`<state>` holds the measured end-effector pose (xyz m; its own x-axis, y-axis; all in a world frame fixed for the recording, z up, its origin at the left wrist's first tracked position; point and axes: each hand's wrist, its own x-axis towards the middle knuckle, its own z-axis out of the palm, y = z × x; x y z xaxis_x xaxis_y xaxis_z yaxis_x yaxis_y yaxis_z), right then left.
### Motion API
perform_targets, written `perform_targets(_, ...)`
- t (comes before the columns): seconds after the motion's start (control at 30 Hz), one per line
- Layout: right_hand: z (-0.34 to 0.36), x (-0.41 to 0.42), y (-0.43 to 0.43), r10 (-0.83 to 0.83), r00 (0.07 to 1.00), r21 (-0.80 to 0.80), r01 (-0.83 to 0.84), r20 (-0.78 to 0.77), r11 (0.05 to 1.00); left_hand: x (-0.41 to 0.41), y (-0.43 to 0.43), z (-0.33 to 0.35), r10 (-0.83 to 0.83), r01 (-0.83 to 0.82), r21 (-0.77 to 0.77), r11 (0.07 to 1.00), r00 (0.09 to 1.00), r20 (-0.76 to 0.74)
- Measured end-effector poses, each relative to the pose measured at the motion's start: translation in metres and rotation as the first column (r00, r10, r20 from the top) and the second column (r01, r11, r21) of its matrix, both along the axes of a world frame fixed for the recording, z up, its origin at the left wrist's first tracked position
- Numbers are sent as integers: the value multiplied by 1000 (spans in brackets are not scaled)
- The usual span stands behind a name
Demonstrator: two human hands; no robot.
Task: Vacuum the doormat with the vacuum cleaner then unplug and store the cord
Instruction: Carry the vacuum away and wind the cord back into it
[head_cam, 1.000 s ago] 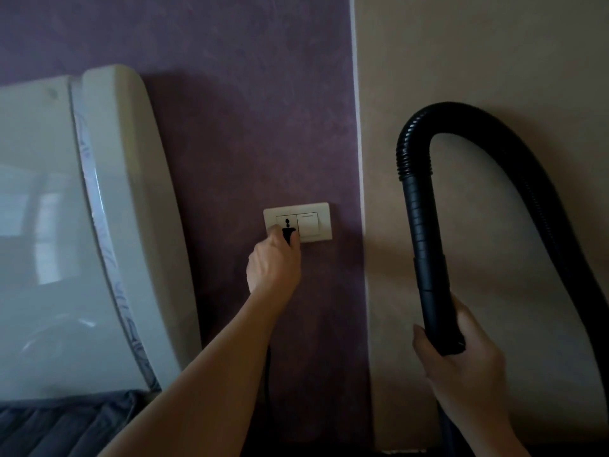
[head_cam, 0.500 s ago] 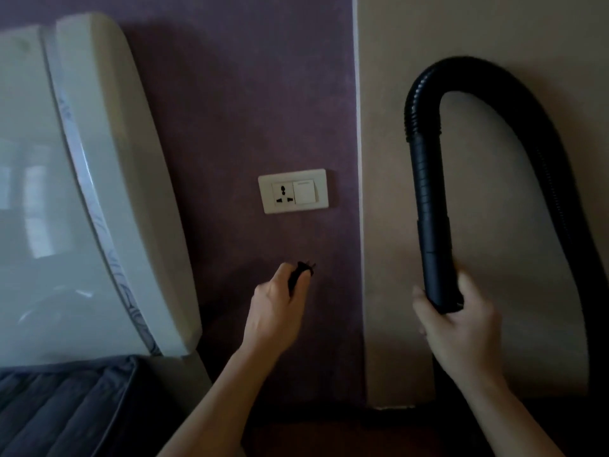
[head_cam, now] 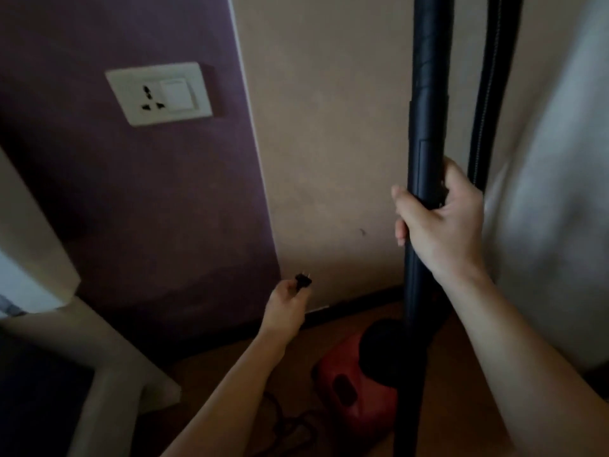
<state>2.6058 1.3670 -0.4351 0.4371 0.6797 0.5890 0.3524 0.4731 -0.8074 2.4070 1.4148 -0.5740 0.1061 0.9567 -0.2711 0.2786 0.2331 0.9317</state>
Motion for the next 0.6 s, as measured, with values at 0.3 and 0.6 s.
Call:
perform_targets(0.3,-4,53,-40,-27,1000,-20,27,11,999,91,-26,-78,-332,314,-129,940,931,-149)
perform_targets(0.6,-26,87,-47,-119,992,-116,122,32,986,137,-14,-117,-561,594,-84,800,691,-456)
